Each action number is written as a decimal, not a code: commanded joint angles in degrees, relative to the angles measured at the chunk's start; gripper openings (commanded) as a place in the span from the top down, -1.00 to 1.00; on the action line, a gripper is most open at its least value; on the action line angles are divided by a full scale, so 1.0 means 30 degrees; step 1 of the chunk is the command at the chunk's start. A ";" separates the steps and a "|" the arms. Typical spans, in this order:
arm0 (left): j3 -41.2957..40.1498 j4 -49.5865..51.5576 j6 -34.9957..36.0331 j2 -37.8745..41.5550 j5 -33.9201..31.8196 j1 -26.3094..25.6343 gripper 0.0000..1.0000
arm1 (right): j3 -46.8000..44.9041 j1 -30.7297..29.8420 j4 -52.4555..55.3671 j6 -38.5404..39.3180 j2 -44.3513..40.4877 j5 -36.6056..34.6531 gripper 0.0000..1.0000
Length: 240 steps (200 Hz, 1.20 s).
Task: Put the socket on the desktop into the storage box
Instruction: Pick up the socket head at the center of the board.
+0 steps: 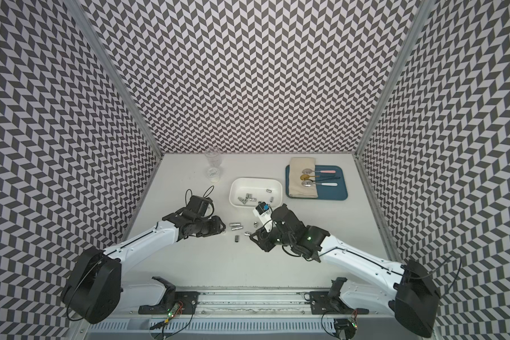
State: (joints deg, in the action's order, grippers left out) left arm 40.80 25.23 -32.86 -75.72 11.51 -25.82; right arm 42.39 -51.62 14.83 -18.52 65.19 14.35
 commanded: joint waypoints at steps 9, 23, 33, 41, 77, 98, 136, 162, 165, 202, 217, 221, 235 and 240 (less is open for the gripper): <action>0.0796 0.0543 0.0184 -0.0680 -0.0968 -0.0408 0.22 | -0.0408 -0.0565 -0.1047 -0.0234 -0.0460 -0.0739 0.24; 0.1007 0.0610 0.0245 -0.1019 -0.1213 -0.0612 0.22 | -0.0496 -0.0870 -0.1101 -0.0220 -0.0455 -0.0896 0.24; 0.1161 0.0720 0.0254 -0.1261 -0.1471 -0.0773 0.23 | -0.0533 -0.1084 -0.1076 -0.0204 -0.0419 -0.1100 0.24; 0.1324 0.0809 0.0274 -0.1467 -0.1666 -0.0846 0.23 | -0.0537 -0.1225 -0.1104 -0.0183 -0.0358 -0.1205 0.24; 0.1876 0.1161 0.0305 -0.2167 -0.2519 -0.1274 0.25 | -0.0758 -0.1466 -0.1322 -0.0229 -0.0325 -0.1297 0.24; 0.2195 0.1329 0.0290 -0.2559 -0.3044 -0.1539 0.26 | -0.0915 -0.1503 -0.1445 -0.0299 -0.0354 -0.1297 0.24; 0.2617 0.1578 0.0250 -0.3474 -0.4007 -0.1979 0.31 | -0.1188 -0.1497 -0.1588 -0.0376 -0.0458 -0.1296 0.24; 0.2755 0.1711 0.0259 -0.3984 -0.4613 -0.2314 0.34 | -0.1296 -0.1509 -0.1688 -0.0405 -0.0526 -0.1223 0.24; 0.2764 0.1716 0.0235 -0.4040 -0.4662 -0.2352 0.34 | -0.1309 -0.1504 -0.1691 -0.0438 -0.0538 -0.1214 0.24; 0.2751 0.1594 0.0157 -0.4623 -0.5064 -0.2699 0.34 | -0.1484 -0.1507 -0.1869 -0.0479 -0.0524 -0.1121 0.24; 0.2789 0.1522 0.0169 -0.4906 -0.5238 -0.2788 0.36 | -0.1546 -0.1500 -0.1922 -0.0518 -0.0566 -0.1115 0.24; 0.2781 0.1520 0.0165 -0.4973 -0.5288 -0.2810 0.39 | -0.1536 -0.1493 -0.1940 -0.0541 -0.0575 -0.1121 0.24; 0.2837 0.1492 0.0167 -0.5216 -0.5432 -0.2851 0.41 | -0.1628 -0.1489 -0.1983 -0.0608 -0.0606 -0.1121 0.24; 0.2881 0.1491 0.0173 -0.5255 -0.5472 -0.2876 0.41 | -0.1651 -0.1512 -0.2006 -0.0605 -0.0606 -0.1121 0.24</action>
State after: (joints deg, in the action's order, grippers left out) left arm 47.86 29.15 -32.64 -90.39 -2.98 -33.93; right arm 38.28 -55.75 12.03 -19.77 64.77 11.18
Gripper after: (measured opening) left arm 0.299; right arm 0.381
